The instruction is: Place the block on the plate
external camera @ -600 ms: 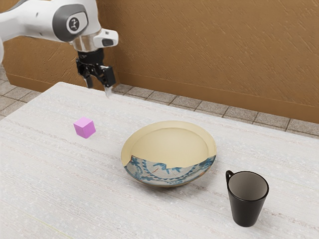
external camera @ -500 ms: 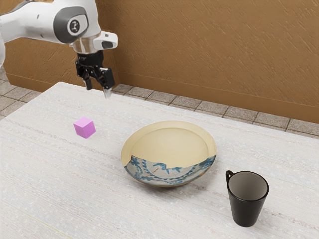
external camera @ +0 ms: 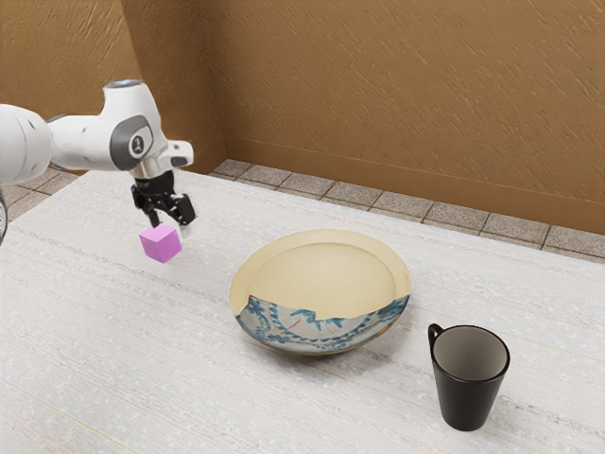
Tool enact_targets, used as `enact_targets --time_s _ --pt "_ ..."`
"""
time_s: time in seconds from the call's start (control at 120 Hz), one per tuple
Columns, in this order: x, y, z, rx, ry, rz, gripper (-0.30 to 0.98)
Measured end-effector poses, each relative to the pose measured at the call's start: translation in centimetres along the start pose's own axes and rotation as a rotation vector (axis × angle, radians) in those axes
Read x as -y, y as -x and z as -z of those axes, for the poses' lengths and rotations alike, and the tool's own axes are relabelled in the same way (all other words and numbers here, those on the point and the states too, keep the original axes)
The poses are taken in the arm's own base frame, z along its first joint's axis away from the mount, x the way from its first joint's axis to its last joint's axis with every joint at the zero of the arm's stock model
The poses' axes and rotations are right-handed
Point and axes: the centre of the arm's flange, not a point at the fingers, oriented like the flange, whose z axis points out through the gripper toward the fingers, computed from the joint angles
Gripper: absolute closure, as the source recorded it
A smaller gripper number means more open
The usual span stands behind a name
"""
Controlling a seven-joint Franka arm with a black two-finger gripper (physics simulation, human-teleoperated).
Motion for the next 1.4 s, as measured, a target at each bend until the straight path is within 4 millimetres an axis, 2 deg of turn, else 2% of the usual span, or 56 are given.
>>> enact_targets --time_s 0.158,0.233,0.358,0.492,0.683,0.925,1.267,1.4 --pt "4.8 -0.6 -2.3 -0.053 -0.051 -0.007 0.00" --pt "6.4 -1.1 -3.1 -0.070 -0.069 -0.014 0.00" --pt "8.8 -0.7 -4.1 -0.078 -0.085 -0.018 0.00" --pt "8.8 -1.2 -4.9 -0.094 -0.069 -0.043 0.00" --pt "9.0 -1.1 -7.3 -0.074 -0.058 -0.064 0.00" --pt "9.3 -0.9 -9.1 -0.060 -0.050 -0.076 0.01" --pt "9.7 -1.5 -9.0 -0.089 -0.052 -0.078 0.22" --pt "9.7 -1.6 -8.9 -0.096 -0.046 -0.073 0.26"
